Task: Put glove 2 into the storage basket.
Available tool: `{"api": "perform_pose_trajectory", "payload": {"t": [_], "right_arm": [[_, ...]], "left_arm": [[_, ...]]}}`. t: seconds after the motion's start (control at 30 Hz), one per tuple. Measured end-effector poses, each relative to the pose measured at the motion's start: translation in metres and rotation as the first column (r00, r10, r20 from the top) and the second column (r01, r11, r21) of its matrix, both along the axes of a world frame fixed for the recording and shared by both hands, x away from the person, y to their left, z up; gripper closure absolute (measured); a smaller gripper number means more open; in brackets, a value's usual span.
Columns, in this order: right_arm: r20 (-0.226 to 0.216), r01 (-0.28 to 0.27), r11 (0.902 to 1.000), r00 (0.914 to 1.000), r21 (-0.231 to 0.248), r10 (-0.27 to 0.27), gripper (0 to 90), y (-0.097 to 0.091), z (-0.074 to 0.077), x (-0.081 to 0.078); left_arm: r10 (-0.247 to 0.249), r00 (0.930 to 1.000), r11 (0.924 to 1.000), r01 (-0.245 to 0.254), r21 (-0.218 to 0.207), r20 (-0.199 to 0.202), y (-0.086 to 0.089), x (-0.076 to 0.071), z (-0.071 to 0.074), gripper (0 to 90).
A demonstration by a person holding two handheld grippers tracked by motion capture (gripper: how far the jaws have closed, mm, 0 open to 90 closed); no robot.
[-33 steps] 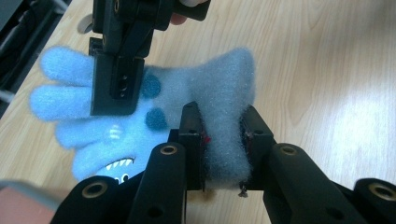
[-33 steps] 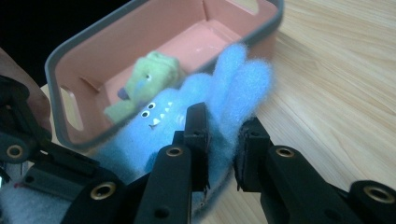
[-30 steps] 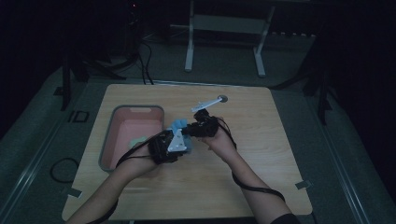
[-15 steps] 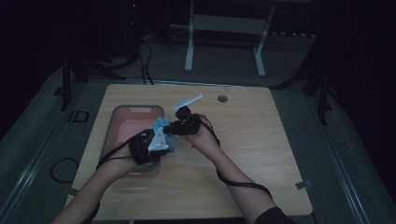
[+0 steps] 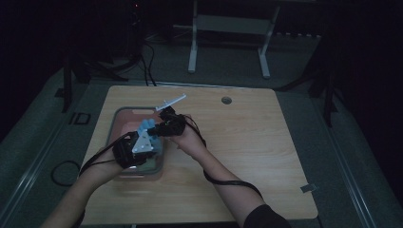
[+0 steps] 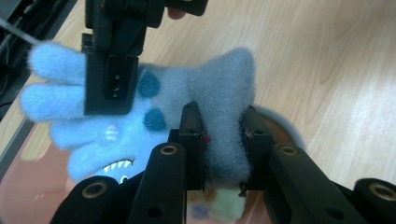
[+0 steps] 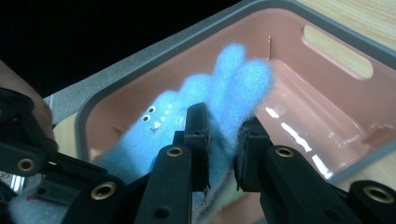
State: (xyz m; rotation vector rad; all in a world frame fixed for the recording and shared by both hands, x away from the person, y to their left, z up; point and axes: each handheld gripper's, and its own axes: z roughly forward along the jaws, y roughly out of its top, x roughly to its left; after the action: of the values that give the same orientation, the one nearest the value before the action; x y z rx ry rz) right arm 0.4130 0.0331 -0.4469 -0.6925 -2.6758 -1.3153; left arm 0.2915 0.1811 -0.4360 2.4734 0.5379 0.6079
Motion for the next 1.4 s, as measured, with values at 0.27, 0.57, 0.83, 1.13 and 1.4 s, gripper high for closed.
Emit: {"api": "perform_pose_trajectory", "payload": {"t": [0.27, 0.57, 0.83, 1.13, 1.4], "right_arm": [[-0.034, 0.0, 0.9997, 0.9994, -0.023, -0.001, 77.9, 0.017, -0.016, 0.007], [-0.045, -0.013, 0.9955, 0.9989, -0.094, 0.009, 77.1, 0.03, -0.036, 0.009], [-0.01, -0.014, 0.9863, 0.9999, -0.164, 0.012, 72.3, 0.041, -0.041, 0.008], [0.019, 0.017, 0.9841, 0.9997, -0.177, -0.014, 53.0, 0.036, -0.04, 0.009], [0.05, 0.028, 0.9895, 0.9985, -0.142, -0.021, 37.7, 0.022, -0.027, 0.007]], "left_arm": [[0.036, 0.9985, 0.9992, -0.037, -0.013, -0.042, 0.012, 0.005, -0.015, 75.6], [0.052, 0.9956, 0.9986, -0.052, 0.01, -0.078, 0.014, 0.008, -0.031, 75.5], [0.063, 0.9897, 0.998, -0.062, 0.011, -0.128, 0.015, 0.015, -0.045, 75.3], [0.063, 0.9842, 0.9979, -0.059, 0.024, -0.166, 0.01, 0.018, -0.052, 71.9], [0.079, 0.9873, 0.9967, -0.081, -0.009, -0.138, 0.01, 0.015, -0.047, 52.0]]}}
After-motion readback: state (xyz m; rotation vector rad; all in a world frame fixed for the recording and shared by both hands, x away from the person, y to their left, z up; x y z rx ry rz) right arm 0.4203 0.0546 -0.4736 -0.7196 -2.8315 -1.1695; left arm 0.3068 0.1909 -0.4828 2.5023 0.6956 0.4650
